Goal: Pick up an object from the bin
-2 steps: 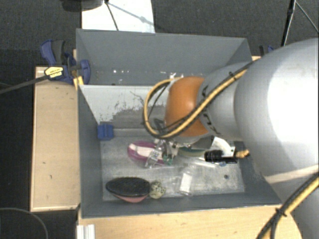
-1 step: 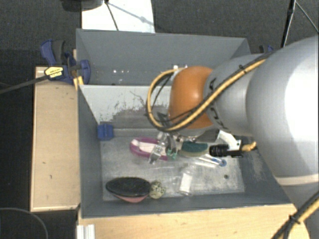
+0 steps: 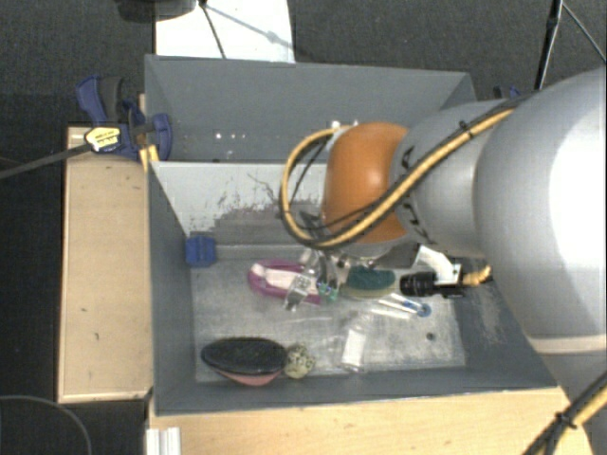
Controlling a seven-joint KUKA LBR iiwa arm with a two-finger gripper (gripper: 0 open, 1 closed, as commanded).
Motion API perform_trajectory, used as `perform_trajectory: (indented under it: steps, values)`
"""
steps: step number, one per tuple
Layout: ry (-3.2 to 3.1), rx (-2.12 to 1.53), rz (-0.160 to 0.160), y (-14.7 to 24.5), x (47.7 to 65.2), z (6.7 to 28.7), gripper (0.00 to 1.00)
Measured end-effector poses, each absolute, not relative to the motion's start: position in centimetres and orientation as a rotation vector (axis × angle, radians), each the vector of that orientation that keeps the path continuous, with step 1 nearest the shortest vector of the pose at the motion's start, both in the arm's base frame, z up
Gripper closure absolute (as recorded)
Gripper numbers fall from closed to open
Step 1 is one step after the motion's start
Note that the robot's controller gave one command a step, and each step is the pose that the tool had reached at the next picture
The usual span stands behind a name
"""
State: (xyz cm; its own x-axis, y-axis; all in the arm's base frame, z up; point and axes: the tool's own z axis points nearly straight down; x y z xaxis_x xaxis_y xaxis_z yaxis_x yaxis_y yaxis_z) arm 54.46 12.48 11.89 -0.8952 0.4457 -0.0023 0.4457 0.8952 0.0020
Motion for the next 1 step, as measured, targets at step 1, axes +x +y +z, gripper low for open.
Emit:
perform_trajectory:
  steps: [1]
  values:
    - [3.054, 0.711, 0.005, 12.5, 54.6, 18.65, 1.0]
